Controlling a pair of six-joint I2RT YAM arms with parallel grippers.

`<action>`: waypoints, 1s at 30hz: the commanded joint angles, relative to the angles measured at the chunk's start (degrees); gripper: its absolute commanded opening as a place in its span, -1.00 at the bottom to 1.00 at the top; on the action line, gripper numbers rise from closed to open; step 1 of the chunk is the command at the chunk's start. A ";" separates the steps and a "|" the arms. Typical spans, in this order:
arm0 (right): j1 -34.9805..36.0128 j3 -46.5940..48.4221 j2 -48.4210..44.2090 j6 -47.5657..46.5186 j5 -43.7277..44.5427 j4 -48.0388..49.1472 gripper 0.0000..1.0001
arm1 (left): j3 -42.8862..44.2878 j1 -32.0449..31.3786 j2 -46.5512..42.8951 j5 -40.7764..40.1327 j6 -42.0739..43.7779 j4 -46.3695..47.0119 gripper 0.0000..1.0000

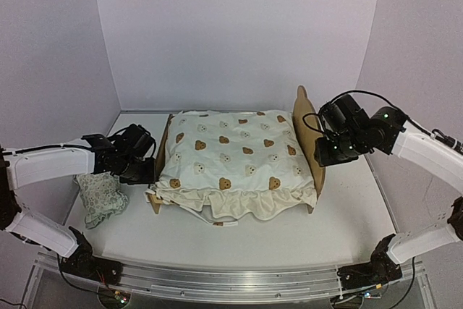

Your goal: Set up the pet bed

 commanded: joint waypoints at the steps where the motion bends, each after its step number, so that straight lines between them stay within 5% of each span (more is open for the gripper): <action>1: 0.37 -0.52 -1.18 -1.70 1.89 -0.99 0.15 | 6.95 0.48 -3.31 -5.81 1.35 -4.47 -0.03; 5: 0.37 -2.08 -5.19 -3.20 6.06 -0.95 0.59 | 13.13 0.13 -3.91 -4.32 5.10 -5.05 0.24; 9: 0.37 -4.21 -11.18 -4.57 9.43 -1.06 0.78 | 18.82 -5.73 -1.70 -6.48 7.39 -4.34 0.37; 19: 0.37 -7.82 -23.14 -6.16 9.88 -1.06 0.86 | 40.93 -25.48 24.27 -6.58 20.43 -1.75 0.47; 30: 0.37 -10.39 -28.76 -6.15 8.30 -1.21 0.90 | 67.76 -31.02 50.40 0.39 29.96 -3.15 0.55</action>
